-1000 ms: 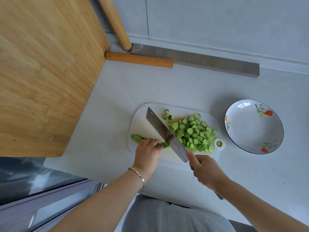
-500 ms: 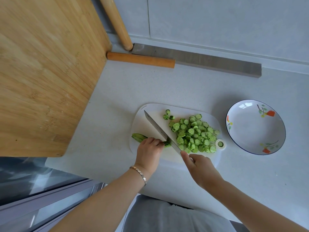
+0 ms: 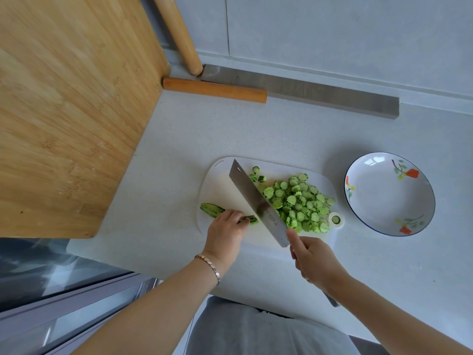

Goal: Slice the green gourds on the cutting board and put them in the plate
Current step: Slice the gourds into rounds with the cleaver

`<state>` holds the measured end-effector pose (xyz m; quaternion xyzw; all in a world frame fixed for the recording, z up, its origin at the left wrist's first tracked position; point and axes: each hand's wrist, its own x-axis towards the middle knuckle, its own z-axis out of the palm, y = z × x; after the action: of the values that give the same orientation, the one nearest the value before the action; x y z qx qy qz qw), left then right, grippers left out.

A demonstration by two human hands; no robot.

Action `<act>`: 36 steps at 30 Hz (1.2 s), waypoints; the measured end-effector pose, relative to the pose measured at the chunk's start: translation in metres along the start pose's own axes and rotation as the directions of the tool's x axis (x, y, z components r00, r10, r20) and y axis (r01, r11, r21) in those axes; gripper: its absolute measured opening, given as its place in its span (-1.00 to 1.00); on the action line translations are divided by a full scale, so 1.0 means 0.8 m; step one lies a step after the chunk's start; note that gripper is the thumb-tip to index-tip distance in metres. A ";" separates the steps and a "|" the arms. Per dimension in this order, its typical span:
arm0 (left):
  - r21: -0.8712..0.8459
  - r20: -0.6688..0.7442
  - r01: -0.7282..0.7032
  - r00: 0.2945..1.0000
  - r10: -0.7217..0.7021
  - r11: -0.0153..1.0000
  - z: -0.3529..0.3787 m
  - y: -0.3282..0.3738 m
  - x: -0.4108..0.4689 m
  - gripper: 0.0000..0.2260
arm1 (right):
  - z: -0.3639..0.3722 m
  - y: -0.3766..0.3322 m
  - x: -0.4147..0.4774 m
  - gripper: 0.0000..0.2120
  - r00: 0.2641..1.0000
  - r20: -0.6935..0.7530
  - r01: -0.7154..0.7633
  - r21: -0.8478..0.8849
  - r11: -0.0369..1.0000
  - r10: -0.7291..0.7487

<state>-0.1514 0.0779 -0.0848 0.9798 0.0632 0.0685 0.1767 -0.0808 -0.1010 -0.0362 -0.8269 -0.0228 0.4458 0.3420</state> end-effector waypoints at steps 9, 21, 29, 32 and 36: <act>-0.017 0.040 0.013 0.999 -0.012 1.000 0.002 -0.001 0.001 -0.65 | 0.010 -0.006 -0.004 -0.51 1.000 -0.009 0.026 -0.093 0.995 -0.027; -0.037 0.050 0.081 0.996 -0.079 0.996 0.003 -0.007 0.000 -0.70 | 0.014 0.003 0.009 -0.50 0.999 -0.028 -0.018 -0.010 1.000 0.018; -0.008 0.034 0.055 0.998 -0.055 0.998 0.001 -0.006 0.001 -0.69 | 0.005 -0.002 -0.003 -0.50 1.000 0.008 0.020 -0.068 0.997 -0.019; -0.017 0.043 0.066 0.997 -0.065 0.998 0.004 -0.007 0.001 -0.70 | 0.009 -0.004 -0.001 -0.50 1.000 -0.002 0.016 -0.090 0.996 -0.017; -0.012 0.046 0.080 0.996 -0.079 0.997 0.006 -0.008 0.002 -0.71 | 0.019 -0.005 0.004 -0.51 1.000 -0.013 0.016 -0.102 0.995 -0.018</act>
<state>-0.1500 0.0824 -0.0917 0.9766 0.0977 0.0394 0.1874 -0.0893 -0.0885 -0.0415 -0.8461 -0.0501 0.4354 0.3033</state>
